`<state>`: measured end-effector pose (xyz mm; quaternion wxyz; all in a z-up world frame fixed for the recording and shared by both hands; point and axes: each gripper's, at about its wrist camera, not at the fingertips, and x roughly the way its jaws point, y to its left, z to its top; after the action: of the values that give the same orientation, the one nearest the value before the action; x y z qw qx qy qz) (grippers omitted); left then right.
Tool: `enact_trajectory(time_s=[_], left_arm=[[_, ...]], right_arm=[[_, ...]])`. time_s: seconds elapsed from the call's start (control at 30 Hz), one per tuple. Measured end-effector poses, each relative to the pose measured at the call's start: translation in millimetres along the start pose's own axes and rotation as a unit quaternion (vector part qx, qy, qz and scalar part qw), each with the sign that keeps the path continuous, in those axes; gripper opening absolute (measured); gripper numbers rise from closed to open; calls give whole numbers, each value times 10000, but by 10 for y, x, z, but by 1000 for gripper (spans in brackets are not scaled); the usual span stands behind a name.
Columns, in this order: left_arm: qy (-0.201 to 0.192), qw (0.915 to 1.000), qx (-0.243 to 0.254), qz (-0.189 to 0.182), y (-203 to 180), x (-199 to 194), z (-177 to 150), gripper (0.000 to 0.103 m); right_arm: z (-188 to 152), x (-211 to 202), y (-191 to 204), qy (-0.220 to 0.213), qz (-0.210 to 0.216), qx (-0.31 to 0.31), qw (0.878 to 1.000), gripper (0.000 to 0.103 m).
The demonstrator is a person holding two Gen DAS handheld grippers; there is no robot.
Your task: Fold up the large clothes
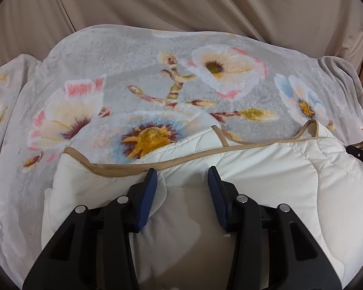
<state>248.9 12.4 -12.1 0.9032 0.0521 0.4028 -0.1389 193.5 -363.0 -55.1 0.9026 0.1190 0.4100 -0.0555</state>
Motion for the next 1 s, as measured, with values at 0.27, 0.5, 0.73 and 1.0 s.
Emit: enact_trajectory(time_s=[0.27,0.5,0.73,1.0], left_arm=[[-80,9999,-23,58,73,-29,-35,43],[-130,9981,-489,364,748,-271,-186,41],[-301,9952,-835,408,1035,-699,-118,71],[486,9841,-1561,-692,1144,-263,-53,16]], right_arm=[[-24,9,-3,-16,-37,50,10000,1],[-108,-246,-321,-214,-312,500,9980,0],[-122,-861,-255,-859,-838,315,9923,52],[-49,-348,-425,153,-394,682,9968,10]])
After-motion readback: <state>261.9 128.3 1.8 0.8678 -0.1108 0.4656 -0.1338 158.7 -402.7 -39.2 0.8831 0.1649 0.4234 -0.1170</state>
